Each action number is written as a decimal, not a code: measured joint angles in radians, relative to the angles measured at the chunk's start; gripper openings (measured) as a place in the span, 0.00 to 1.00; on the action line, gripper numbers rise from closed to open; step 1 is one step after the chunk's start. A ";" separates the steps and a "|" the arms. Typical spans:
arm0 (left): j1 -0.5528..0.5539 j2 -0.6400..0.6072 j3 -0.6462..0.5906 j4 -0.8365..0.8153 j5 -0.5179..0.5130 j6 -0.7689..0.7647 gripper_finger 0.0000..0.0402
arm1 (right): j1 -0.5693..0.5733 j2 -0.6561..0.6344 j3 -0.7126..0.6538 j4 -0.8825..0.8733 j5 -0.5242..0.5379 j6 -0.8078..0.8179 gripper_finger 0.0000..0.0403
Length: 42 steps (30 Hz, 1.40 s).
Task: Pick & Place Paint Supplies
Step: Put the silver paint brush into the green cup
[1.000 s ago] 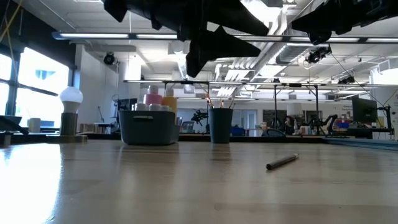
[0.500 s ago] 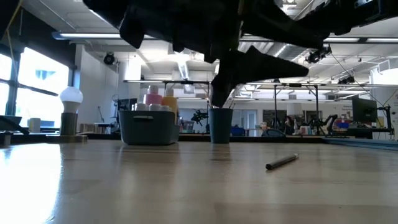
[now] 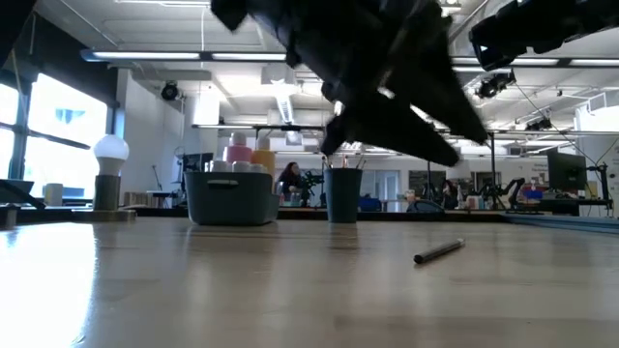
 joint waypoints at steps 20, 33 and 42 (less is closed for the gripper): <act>0.000 -0.189 0.054 -0.636 -0.620 0.053 0.00 | -0.001 0.582 0.107 -0.021 -0.248 -0.024 0.00; 0.000 -0.263 0.056 -0.779 -0.794 -0.094 0.00 | -0.002 0.940 0.235 0.014 -0.303 -0.074 0.00; 0.000 -0.320 0.056 -0.908 -0.860 -0.210 0.00 | 0.000 0.994 0.246 0.123 -0.425 -0.103 0.00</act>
